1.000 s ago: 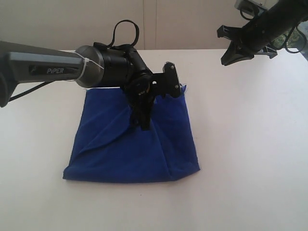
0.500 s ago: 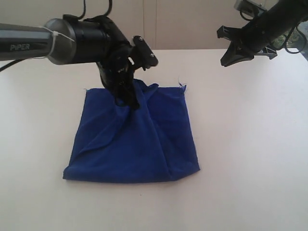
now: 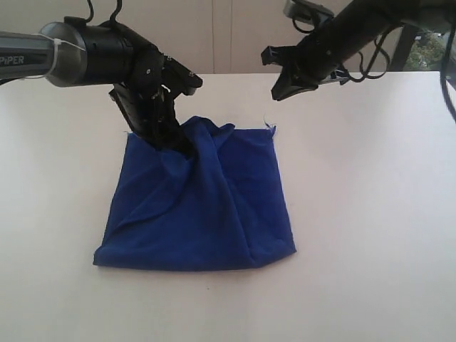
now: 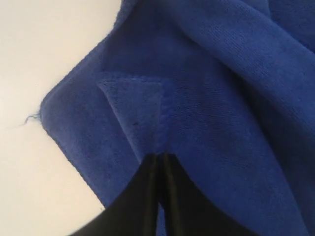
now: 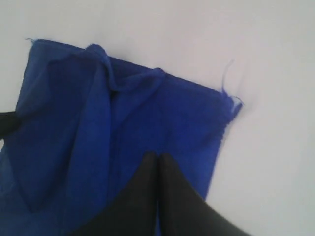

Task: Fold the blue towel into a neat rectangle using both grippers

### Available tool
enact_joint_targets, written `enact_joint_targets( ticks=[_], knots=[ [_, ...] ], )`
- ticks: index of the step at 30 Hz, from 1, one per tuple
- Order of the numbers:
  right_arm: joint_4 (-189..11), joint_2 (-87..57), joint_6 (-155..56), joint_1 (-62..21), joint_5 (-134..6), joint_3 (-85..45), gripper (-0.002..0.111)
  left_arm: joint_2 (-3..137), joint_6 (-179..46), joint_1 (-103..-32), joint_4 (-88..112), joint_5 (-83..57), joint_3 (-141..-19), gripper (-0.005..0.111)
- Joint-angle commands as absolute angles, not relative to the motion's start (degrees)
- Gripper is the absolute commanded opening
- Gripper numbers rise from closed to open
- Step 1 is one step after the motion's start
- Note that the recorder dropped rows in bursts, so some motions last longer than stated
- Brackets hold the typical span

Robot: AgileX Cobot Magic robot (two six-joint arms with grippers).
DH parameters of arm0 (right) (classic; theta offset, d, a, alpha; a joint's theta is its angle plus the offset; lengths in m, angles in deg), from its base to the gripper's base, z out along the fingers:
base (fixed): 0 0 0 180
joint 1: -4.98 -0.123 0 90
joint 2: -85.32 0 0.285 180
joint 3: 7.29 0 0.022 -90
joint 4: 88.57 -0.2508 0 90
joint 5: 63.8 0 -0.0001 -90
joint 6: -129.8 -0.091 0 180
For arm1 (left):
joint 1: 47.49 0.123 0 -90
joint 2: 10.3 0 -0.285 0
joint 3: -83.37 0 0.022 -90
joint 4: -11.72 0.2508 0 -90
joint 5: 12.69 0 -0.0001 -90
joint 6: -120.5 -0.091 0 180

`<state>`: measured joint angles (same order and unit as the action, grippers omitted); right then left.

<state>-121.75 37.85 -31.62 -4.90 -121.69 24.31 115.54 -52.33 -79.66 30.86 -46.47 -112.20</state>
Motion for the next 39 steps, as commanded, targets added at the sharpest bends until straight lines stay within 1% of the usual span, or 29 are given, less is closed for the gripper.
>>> enact_joint_targets(
  ticks=[1,2,3,5,7,9,14,16,17,19,28,33,39],
  knots=[
    [-125.61,41.43,-25.58,-7.31,-118.81,24.08,0.008,115.78,-51.79,-79.60,30.05,-48.81,-112.10,0.010],
    [-127.80,42.50,-23.02,-7.42,-119.07,24.08,0.012,115.78,-51.93,-79.60,30.18,-49.05,-112.10,0.010],
    [-132.07,44.44,-16.24,-7.42,-119.15,24.08,0.021,115.78,-52.03,-79.60,30.18,-49.58,-112.10,0.010],
    [-135.54,46.40,-8.43,-7.42,-118.70,24.45,0.030,115.78,-52.03,-79.60,30.18,-49.94,-112.10,0.010],
    [-136.79,48.01,-0.46,-7.53,-116.75,25.56,0.033,115.78,-52.03,-79.60,30.08,-49.96,-112.10,0.010],
    [-138.80,48.76,7.74,-7.66,-113.58,25.68,0.033,115.78,-52.03,-79.60,29.96,-49.96,-112.10,0.010],
    [-143.28,50.28,17.74,-7.66,-110.15,25.68,0.033,115.78,-52.03,-79.60,29.69,-49.96,-112.10,0.010],
    [-144.68,51.05,18.96,-7.66,-110.15,25.68,0.037,115.78,-52.03,-79.60,29.71,-49.85,-112.10,0.010],
    [-146.33,51.68,18.96,-7.66,-110.02,25.68,0.043,115.78,-52.03,-79.60,29.58,-49.74,-112.10,0.010],
    [-148.07,52.48,16.99,-7.79,-111.79,25.68,0.047,115.78,-52.03,-79.60,29.58,-49.63,-112.10,0.010],
    [-147.86,52.61,11.04,-9.41,-121.11,25.68,0.046,115.78,-52.03,-79.60,29.58,-48.75,-112.10,0.010],
    [-147.86,52.61,11.04,-11.25,-120.66,25.68,0.045,115.78,-52.03,-79.60,29.58,-48.18,-112.10,0.010],
    [-145.27,52.61,8.70,-12.10,-114.98,25.30,0.044,115.78,-52.03,-79.60,29.58,-48.31,-112.10,0.010]
  ],
)
